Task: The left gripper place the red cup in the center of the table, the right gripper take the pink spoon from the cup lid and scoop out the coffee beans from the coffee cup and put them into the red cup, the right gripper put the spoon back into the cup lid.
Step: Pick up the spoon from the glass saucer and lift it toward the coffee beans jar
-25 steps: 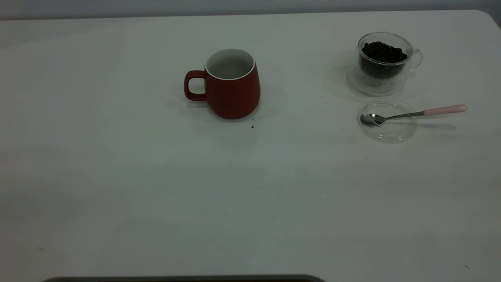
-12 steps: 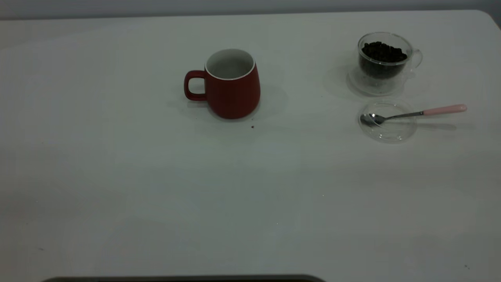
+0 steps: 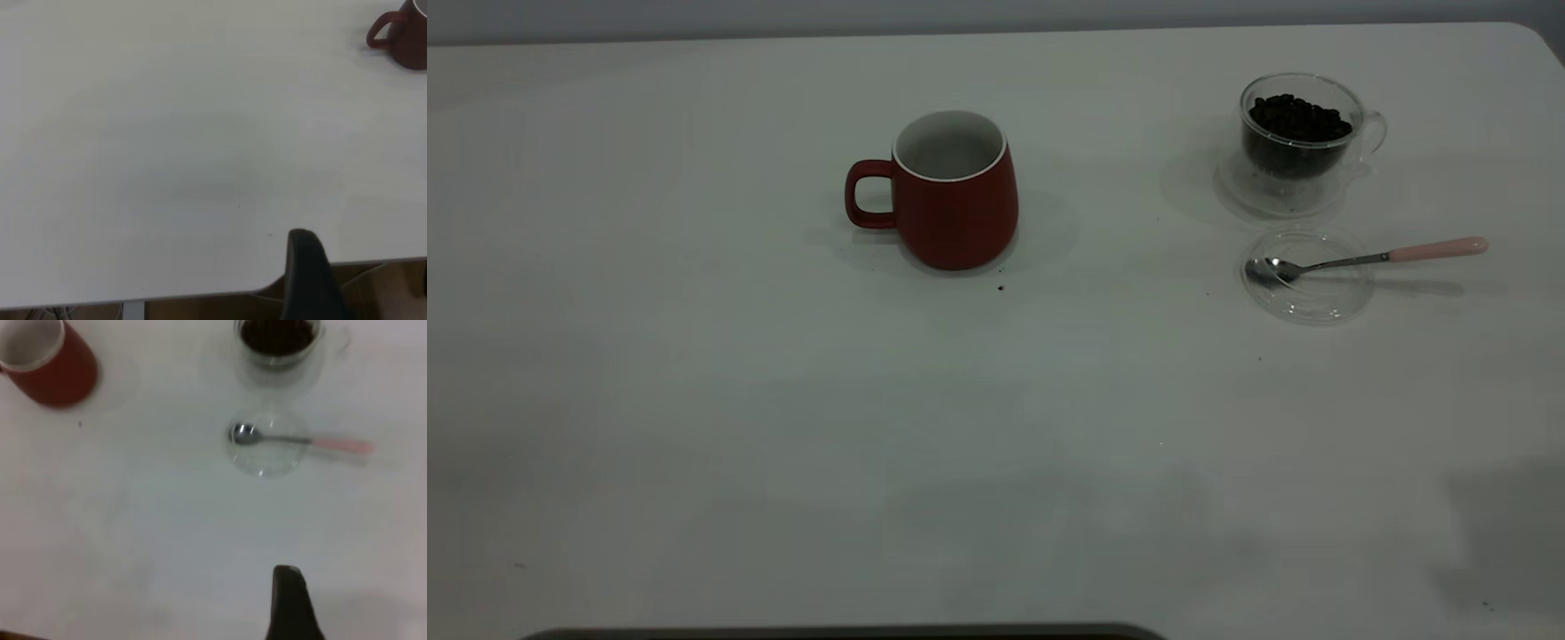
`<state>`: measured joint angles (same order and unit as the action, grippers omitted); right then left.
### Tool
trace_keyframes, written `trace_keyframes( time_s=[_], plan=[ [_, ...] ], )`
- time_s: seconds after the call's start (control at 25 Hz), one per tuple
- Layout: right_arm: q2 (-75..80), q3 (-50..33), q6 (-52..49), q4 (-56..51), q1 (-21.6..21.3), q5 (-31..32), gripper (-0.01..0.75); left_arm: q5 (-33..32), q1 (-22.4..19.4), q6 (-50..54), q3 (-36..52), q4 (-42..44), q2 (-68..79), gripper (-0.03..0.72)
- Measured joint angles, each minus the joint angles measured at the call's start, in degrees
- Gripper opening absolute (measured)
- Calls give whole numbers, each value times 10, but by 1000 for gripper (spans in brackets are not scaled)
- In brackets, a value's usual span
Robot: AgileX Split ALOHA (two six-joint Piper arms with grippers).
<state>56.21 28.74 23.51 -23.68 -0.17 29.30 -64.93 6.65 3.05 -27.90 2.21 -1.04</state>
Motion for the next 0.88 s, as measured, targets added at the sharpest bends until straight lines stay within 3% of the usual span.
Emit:
trace_keyframes(
  time_s=[0.24, 0.48, 0.68, 0.88],
  plan=[
    [231, 79, 133, -120, 0, -37, 535, 0, 0, 0, 0, 0, 0, 463],
    [407, 160, 173, -177, -6, -53, 535, 0, 0, 0, 0, 0, 0, 463],
    [501, 214, 192, -213, -92, -45, 535, 0, 0, 0, 0, 0, 0, 463],
    [588, 266, 278, -296, -194, 23, 535, 0, 0, 0, 0, 0, 0, 463]
  ],
)
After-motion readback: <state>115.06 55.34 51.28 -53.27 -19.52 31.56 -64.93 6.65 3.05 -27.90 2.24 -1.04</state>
